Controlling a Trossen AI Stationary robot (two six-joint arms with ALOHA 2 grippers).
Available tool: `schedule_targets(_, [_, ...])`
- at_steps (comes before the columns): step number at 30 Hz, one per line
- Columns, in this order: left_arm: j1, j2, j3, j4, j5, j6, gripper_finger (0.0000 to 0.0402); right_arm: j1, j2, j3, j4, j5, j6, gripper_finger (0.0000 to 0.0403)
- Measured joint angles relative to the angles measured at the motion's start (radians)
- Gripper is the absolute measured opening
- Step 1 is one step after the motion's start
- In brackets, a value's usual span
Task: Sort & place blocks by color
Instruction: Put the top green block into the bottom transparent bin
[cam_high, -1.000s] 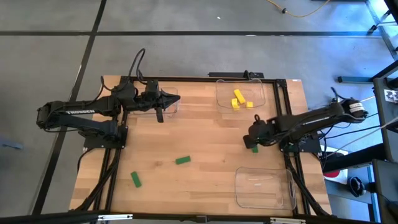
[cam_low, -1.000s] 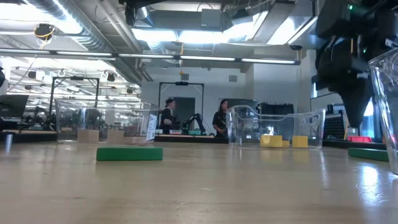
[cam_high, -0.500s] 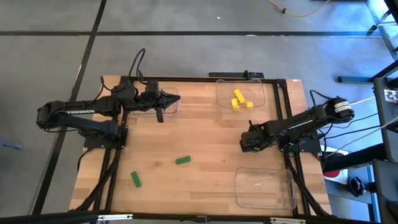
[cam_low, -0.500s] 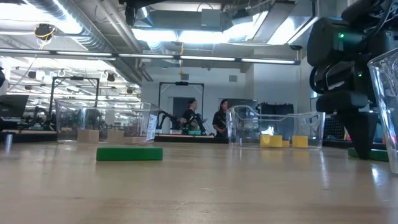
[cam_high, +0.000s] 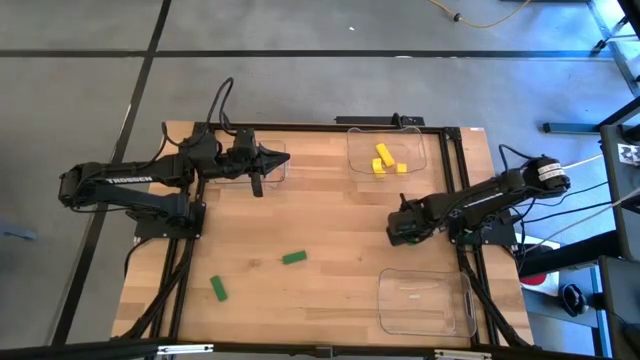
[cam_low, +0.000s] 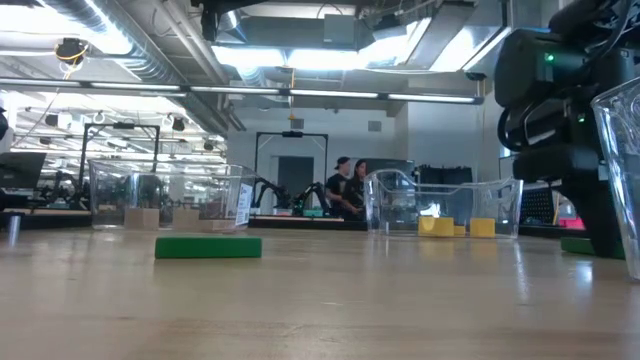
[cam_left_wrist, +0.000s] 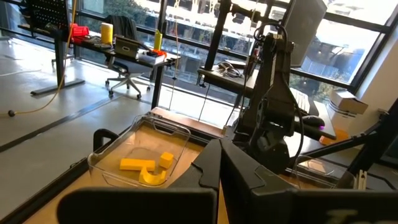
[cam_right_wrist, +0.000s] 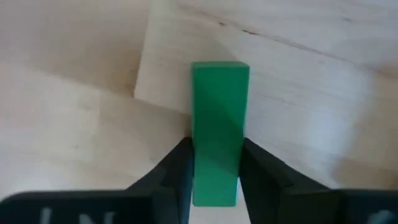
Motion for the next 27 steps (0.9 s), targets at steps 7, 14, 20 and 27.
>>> schedule_targets(7, [0.0, 0.0, 0.0, -0.001, 0.0, 0.0, 0.0, -0.014, -0.092, 0.036, 0.127, 0.004, -0.339, 0.0101])
schedule_targets(14, [0.0, 0.0, 0.0, -0.005, 0.054, -0.056, 0.0, -0.055, -0.12, 0.048, 0.624, -0.015, -0.63, 0.0101])
schedule_targets(20, [-0.002, 0.0, 0.0, -0.005, 0.175, -0.163, 0.0, -0.097, -0.1, 0.051, 1.124, -0.007, -0.79, 0.0101])
schedule_targets(27, [-0.021, 0.0, 0.0, -0.039, 0.188, -0.158, 0.003, -0.115, -0.097, 0.215, 1.031, 0.028, -0.931, 0.0101])
